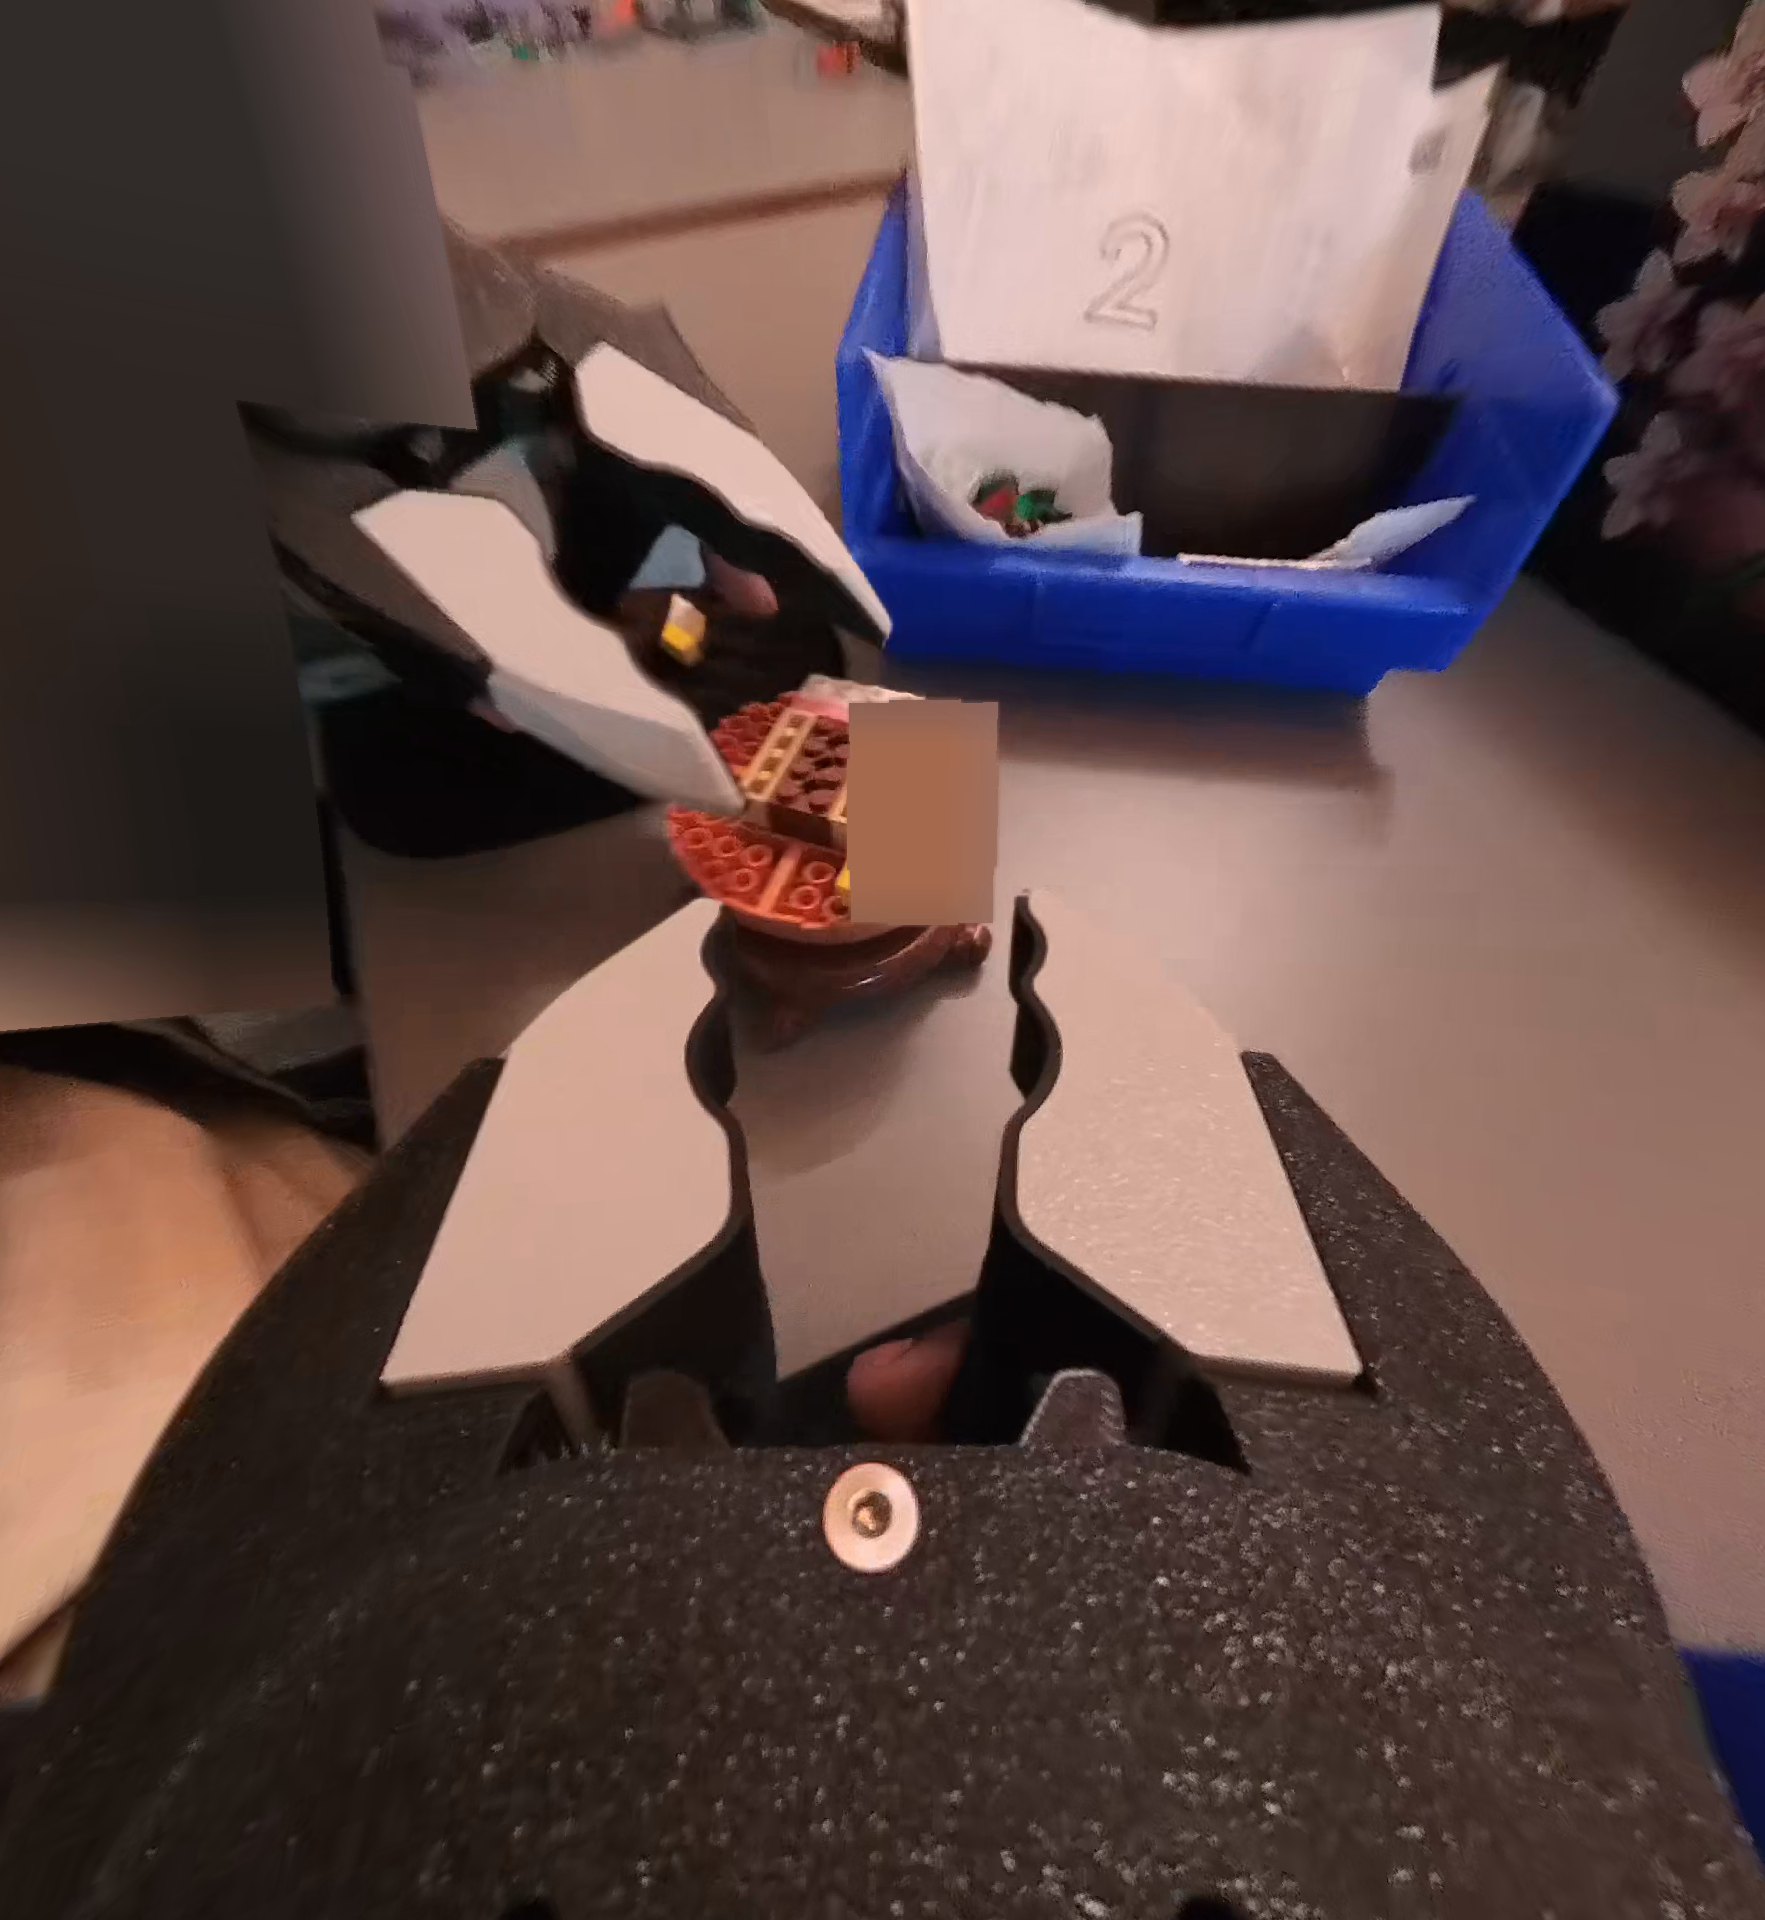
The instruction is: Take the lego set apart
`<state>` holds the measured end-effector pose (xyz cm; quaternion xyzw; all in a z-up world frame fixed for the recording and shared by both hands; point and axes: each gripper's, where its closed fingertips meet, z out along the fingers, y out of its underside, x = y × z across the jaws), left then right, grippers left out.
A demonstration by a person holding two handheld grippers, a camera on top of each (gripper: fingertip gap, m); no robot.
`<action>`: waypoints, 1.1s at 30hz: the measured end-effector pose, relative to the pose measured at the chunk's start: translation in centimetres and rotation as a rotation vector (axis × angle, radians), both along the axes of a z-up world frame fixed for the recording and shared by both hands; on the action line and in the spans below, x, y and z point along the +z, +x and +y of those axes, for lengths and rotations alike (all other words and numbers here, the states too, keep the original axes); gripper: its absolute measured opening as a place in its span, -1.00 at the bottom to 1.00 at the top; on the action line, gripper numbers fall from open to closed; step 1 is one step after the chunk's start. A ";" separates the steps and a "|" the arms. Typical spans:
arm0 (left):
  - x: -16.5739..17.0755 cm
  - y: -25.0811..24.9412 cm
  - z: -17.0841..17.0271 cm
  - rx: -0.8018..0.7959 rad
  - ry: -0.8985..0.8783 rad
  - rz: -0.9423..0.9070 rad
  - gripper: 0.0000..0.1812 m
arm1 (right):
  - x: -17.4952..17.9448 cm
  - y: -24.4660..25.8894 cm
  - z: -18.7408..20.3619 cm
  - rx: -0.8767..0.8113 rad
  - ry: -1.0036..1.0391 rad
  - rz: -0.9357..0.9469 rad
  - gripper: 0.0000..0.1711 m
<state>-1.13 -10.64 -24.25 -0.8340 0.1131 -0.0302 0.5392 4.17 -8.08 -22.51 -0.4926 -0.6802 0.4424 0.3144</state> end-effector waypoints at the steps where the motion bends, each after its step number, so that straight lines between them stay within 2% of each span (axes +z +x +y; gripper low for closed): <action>1: -0.6 -0.2 0.3 0.008 -0.038 0.013 -0.30 | -0.6 -0.9 0.1 -0.027 0.008 -0.007 -0.43; 4: -1.2 0.1 0.9 -0.021 -0.087 -0.025 -0.24 | -1.7 -2.3 -0.4 -0.014 -0.067 -0.042 -0.43; 7: -1.3 0.4 0.9 -0.059 -0.092 -0.036 -0.34 | -2.7 -2.8 -0.3 0.004 -0.094 -0.091 -0.42; 8: -1.3 0.4 0.9 -0.060 -0.090 -0.036 -0.34 | -2.9 -2.8 -0.4 0.014 -0.100 -0.108 -0.44; 10: -1.3 0.5 0.8 -0.064 -0.088 -0.037 -0.34 | -3.1 -2.9 -0.6 0.039 -0.091 -0.111 -0.61; 15: -1.4 0.5 0.7 -0.067 -0.105 -0.039 -0.35 | -3.1 -2.9 -0.4 0.058 -0.018 -0.109 -0.68; 22: -1.5 0.6 0.6 -0.049 -0.149 -0.004 -0.35 | -2.6 -2.8 -0.3 0.032 0.378 -0.078 -0.73; 24: -1.5 1.0 0.5 -0.073 -0.151 -0.015 -0.35 | -1.9 -3.0 1.1 -0.036 0.627 -0.018 -0.80; 25: -1.5 1.2 0.5 -0.084 -0.152 -0.015 -0.35 | -1.8 -3.1 0.9 -0.033 0.657 -0.016 -0.80; 29: -1.5 1.3 0.5 -0.077 -0.148 -0.017 -0.35 | -1.3 -3.2 1.1 -0.057 0.409 0.010 -0.85; 33: -1.4 1.2 0.6 -0.074 -0.128 -0.017 -0.35 | 0.1 -2.3 2.0 -0.058 0.293 0.066 -0.87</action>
